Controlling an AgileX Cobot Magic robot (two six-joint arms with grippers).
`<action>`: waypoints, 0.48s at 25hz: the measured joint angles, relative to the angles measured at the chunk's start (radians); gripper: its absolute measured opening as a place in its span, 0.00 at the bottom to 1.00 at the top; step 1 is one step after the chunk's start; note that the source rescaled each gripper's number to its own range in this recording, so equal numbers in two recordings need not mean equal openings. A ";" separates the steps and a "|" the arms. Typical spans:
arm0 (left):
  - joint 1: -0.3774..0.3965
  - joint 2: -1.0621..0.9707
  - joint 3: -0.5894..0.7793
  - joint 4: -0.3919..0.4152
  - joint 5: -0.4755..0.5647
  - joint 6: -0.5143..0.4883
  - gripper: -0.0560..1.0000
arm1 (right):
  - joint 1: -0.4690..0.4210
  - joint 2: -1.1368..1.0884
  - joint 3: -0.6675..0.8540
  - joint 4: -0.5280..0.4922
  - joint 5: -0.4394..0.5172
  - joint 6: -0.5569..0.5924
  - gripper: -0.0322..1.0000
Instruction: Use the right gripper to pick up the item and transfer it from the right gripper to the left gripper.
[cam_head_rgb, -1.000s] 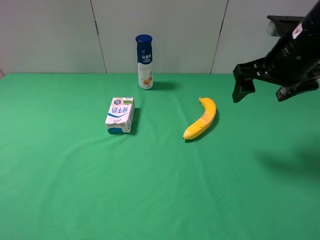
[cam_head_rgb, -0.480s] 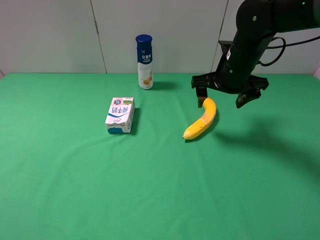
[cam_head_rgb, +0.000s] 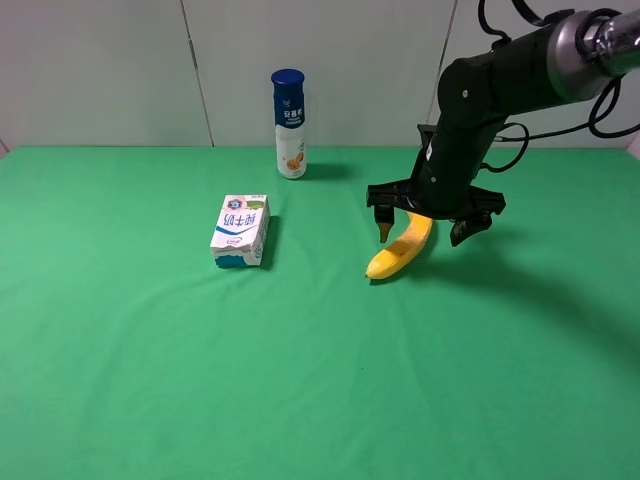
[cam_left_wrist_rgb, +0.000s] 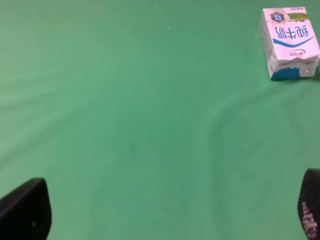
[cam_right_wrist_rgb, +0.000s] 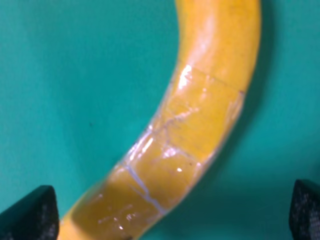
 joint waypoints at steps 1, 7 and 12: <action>0.000 0.000 0.000 0.000 0.000 0.000 0.98 | 0.000 0.008 0.000 0.007 -0.008 0.000 1.00; 0.000 0.000 0.000 0.000 0.000 0.000 0.98 | 0.000 0.052 0.000 0.030 -0.028 0.003 1.00; 0.000 0.000 0.000 0.000 0.000 0.000 0.98 | 0.000 0.076 0.000 0.040 -0.033 0.005 1.00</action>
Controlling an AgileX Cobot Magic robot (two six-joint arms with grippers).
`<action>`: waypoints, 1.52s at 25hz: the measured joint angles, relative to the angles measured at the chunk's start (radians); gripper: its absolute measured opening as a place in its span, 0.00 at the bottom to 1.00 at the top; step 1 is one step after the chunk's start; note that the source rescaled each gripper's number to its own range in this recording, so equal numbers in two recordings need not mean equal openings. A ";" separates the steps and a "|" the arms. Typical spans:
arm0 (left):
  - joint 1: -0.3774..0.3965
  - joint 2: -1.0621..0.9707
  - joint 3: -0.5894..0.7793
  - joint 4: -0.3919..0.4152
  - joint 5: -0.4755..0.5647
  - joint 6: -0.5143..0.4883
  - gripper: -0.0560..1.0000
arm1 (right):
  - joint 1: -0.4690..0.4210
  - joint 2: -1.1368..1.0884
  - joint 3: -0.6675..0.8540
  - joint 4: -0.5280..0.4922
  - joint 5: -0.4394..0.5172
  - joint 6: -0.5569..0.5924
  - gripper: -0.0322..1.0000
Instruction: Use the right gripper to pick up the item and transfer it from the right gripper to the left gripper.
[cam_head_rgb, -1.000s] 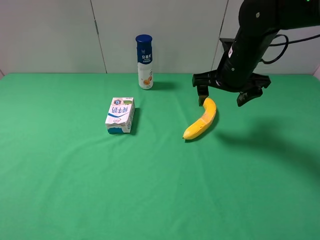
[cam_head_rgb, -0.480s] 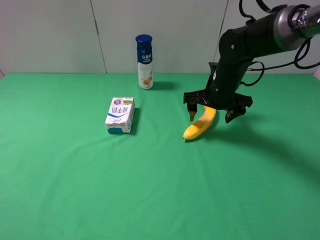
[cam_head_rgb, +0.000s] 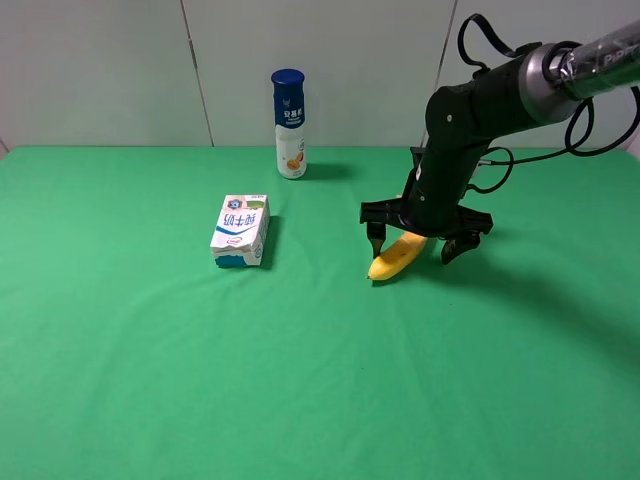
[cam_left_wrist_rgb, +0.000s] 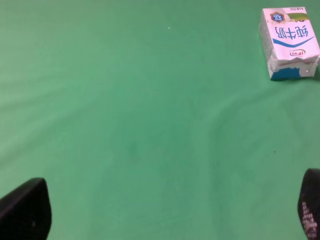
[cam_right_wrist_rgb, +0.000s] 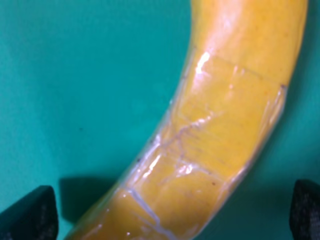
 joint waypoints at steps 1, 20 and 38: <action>0.000 0.000 0.000 0.000 0.000 0.000 0.98 | 0.000 0.001 0.000 0.001 0.000 0.000 1.00; 0.000 0.000 0.000 0.000 0.000 0.000 0.98 | 0.000 0.001 0.000 0.056 0.061 0.001 0.68; 0.000 0.000 0.000 0.000 0.000 0.000 0.98 | 0.000 0.001 0.000 0.124 0.071 0.001 0.03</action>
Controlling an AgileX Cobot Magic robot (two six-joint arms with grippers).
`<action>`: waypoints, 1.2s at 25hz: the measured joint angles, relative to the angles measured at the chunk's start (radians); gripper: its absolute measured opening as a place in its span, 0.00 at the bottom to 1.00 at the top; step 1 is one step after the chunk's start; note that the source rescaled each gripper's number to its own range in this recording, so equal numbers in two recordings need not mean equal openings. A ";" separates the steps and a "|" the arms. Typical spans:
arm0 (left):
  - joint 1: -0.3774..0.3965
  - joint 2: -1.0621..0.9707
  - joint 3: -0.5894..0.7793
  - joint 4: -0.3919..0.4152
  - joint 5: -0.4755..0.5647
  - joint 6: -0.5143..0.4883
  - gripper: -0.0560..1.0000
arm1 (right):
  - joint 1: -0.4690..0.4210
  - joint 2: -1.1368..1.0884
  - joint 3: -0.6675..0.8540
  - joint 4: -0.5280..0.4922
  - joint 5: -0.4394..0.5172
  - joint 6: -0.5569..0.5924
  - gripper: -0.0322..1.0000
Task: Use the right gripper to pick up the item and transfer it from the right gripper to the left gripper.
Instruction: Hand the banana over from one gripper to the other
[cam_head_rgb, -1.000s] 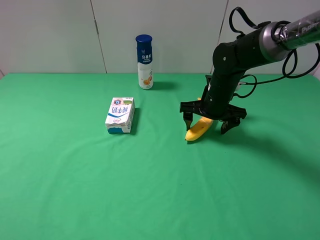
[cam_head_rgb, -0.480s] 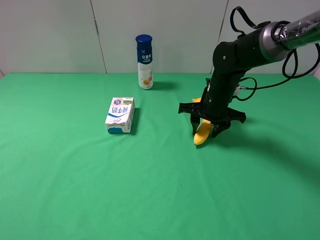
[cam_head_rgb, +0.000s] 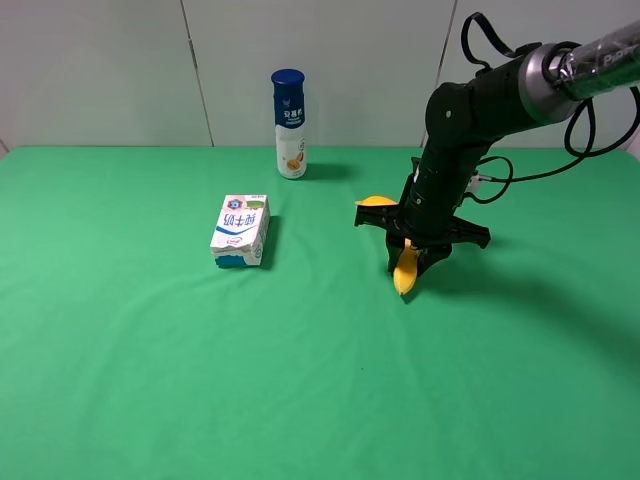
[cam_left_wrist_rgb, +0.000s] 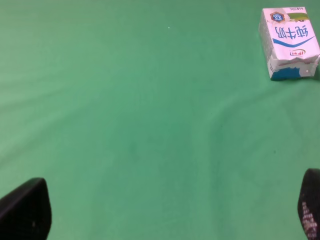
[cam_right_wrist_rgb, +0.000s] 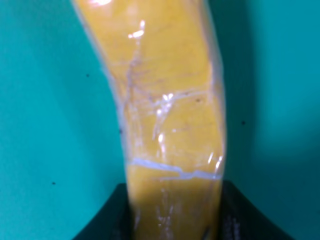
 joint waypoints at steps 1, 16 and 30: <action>0.000 0.000 0.000 0.000 0.000 0.000 0.98 | 0.000 0.000 0.000 -0.001 0.000 0.000 0.03; 0.000 0.000 0.000 0.001 0.000 0.000 0.98 | 0.000 -0.170 0.000 -0.016 0.131 -0.131 0.03; 0.000 0.000 0.000 0.001 0.000 0.000 0.98 | 0.001 -0.329 0.000 0.016 0.386 -0.552 0.03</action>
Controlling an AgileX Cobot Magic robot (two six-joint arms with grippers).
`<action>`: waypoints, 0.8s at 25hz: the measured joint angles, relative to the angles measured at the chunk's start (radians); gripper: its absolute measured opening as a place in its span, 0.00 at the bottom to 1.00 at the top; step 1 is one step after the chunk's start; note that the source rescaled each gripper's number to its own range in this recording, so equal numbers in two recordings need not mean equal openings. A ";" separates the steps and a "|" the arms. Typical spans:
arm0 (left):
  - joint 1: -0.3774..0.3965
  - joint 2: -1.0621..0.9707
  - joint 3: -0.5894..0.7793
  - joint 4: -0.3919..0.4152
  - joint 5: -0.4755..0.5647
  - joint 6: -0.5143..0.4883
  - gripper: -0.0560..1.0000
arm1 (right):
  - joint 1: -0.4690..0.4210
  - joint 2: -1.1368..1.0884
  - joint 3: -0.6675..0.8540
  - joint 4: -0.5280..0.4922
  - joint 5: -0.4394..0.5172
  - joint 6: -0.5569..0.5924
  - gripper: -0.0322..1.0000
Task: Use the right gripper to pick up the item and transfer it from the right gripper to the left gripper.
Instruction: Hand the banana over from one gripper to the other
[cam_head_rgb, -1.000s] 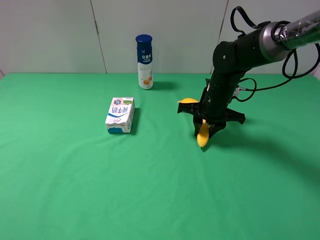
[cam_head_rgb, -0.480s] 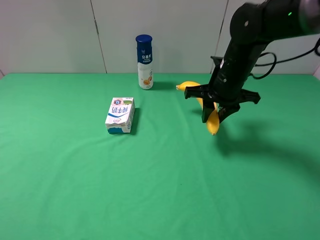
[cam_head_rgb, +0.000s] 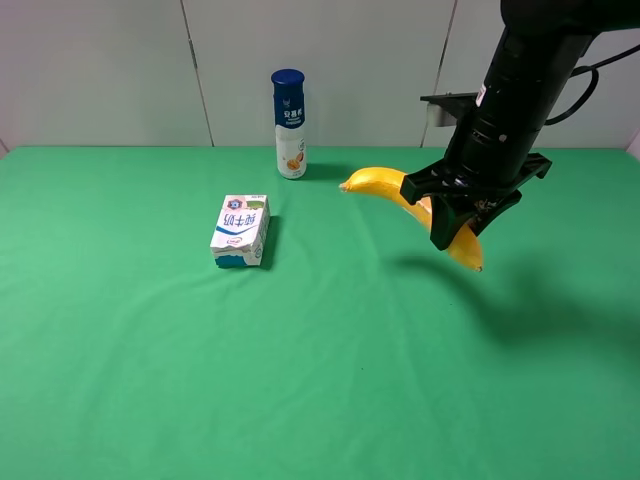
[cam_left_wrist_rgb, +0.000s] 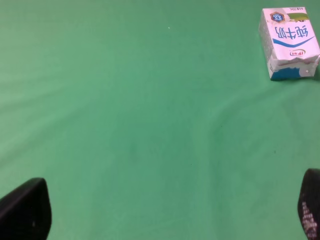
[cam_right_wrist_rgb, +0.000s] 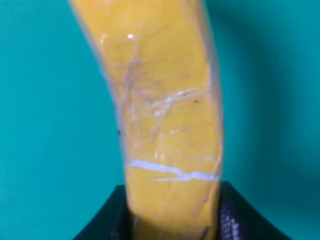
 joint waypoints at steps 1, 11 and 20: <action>0.000 0.000 0.000 0.000 0.000 0.000 0.98 | 0.007 -0.002 0.000 0.003 0.006 -0.021 0.03; 0.000 0.000 0.000 0.000 0.000 0.000 0.98 | 0.198 -0.002 0.000 0.005 0.003 -0.100 0.03; 0.000 0.000 0.000 0.000 0.000 0.000 0.98 | 0.397 -0.002 0.000 -0.085 0.001 -0.114 0.03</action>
